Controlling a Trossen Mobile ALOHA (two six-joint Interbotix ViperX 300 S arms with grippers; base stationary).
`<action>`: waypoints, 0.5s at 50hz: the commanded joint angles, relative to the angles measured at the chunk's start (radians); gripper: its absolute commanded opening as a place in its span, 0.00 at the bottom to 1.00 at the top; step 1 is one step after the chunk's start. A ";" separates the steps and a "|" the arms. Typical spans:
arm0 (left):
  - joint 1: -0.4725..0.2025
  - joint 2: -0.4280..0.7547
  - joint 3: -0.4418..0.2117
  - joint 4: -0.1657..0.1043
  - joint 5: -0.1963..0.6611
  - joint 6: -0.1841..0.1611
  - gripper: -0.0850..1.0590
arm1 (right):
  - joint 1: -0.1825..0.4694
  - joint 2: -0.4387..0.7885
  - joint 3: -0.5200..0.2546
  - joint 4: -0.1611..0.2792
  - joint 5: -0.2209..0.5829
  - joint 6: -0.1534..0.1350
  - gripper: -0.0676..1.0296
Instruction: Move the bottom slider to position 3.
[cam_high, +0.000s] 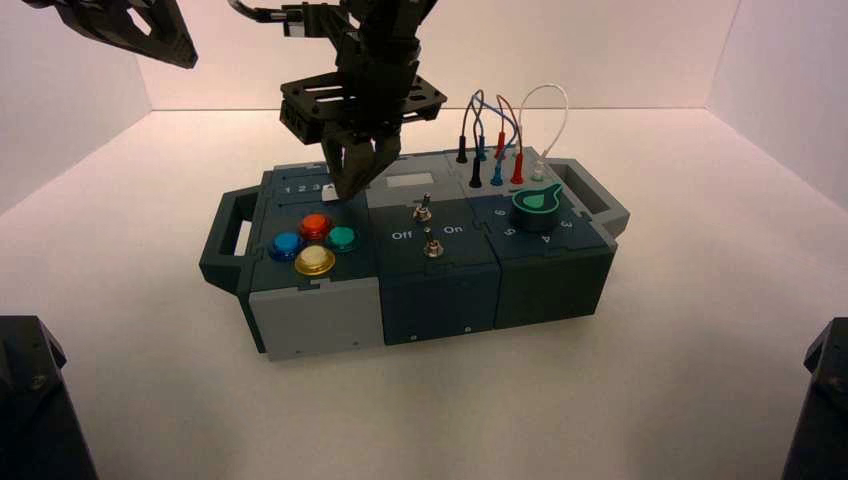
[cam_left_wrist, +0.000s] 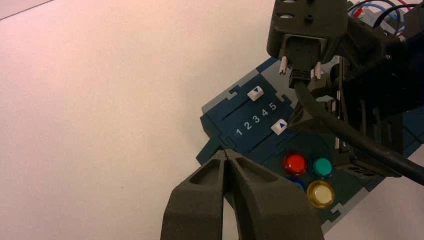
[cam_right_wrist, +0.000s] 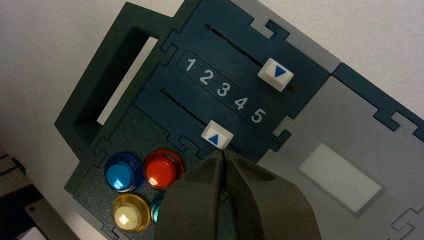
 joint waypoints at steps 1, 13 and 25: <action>-0.005 0.000 -0.014 0.002 -0.005 0.005 0.05 | 0.005 -0.017 -0.032 0.005 -0.005 -0.002 0.04; -0.005 0.000 -0.014 0.002 -0.005 0.006 0.05 | 0.005 -0.006 -0.044 0.005 -0.005 -0.002 0.04; -0.003 0.000 -0.015 0.002 -0.005 0.006 0.05 | 0.005 0.005 -0.061 0.005 0.005 -0.002 0.04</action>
